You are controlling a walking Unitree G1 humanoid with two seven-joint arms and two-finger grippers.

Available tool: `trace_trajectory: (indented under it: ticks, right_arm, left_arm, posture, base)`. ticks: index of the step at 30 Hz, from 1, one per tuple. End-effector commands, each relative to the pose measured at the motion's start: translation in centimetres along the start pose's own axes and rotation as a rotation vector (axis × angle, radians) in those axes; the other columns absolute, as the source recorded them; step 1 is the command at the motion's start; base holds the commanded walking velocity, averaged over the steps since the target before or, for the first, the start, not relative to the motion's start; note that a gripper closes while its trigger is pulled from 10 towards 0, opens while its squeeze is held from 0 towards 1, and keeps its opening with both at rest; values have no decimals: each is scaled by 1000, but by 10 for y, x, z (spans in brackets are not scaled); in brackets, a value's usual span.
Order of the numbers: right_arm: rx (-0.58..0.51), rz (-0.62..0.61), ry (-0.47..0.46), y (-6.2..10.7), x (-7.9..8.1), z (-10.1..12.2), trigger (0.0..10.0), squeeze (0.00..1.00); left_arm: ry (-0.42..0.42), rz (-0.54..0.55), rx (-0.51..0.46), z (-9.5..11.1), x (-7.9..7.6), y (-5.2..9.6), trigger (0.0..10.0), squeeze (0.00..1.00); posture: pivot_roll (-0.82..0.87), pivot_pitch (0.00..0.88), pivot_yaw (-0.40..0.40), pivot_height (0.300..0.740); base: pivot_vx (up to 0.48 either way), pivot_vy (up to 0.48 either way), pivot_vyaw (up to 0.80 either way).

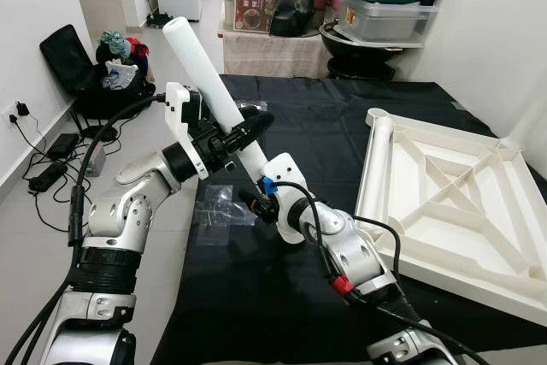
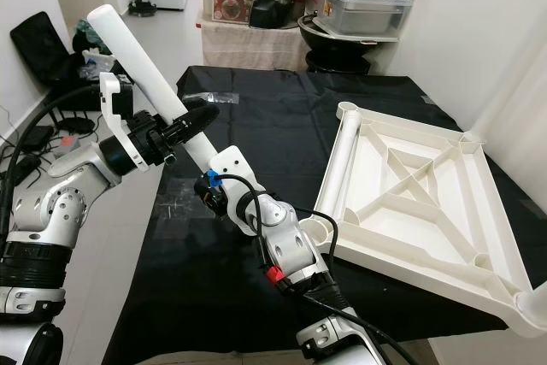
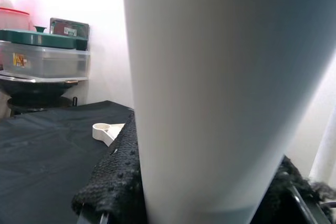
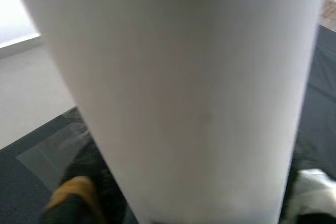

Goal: Building children table

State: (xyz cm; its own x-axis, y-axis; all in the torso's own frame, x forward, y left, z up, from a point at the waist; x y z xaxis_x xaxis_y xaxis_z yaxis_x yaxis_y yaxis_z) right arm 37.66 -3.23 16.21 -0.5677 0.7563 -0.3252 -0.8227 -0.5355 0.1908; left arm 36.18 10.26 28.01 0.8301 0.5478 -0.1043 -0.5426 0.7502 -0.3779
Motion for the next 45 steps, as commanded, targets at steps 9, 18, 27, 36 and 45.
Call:
trace_trajectory:
  ticks: [9,18,27,36,45]
  right_arm:
    - [-112,-58,-31,1,-9,20,0,0]
    - [-145,-93,-58,2,-13,24,0,0]
    - [-109,-273,-70,6,-49,16,0,0]
    - [-56,-555,-28,34,-133,3,0,0]
    - [-194,-604,-103,72,-177,10,0,0]
  left_arm:
    - [15,-37,-9,0,-7,-6,0,0]
    - [-34,-46,-14,-1,-9,-4,8667,325]
    - [-9,-115,-19,0,-17,-1,10000,1000]
    - [-25,-28,-47,8,-5,-1,10000,1000]
    - [-13,64,-30,-2,7,15,10000,1000]
  posture:
    - [59,0,-69,740]
    - [59,0,-68,740]
    - [61,0,-70,740]
    - [63,0,-72,740]
    - [56,0,-69,740]
  base:
    - [0,0,0]
    - [0,0,0]
    - [0,0,0]
    - [0,0,0]
    - [0,0,0]
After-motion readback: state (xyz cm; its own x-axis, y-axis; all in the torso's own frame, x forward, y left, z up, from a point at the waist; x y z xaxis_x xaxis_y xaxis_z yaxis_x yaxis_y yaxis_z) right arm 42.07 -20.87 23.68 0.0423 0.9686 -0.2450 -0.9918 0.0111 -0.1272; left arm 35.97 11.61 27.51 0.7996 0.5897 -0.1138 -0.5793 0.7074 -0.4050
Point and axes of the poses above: a point about 5 cm out from each wrist's last joint towards the gripper, its own y axis pointing back from the gripper into the wrist, its own z axis along the axis of the wrist's last joint, x = y × z, the point moved 4 cm from there along -y, pointing out of the wrist towards the gripper, and after that the axes turned 4 degrees about y, right-handed, at the moved point
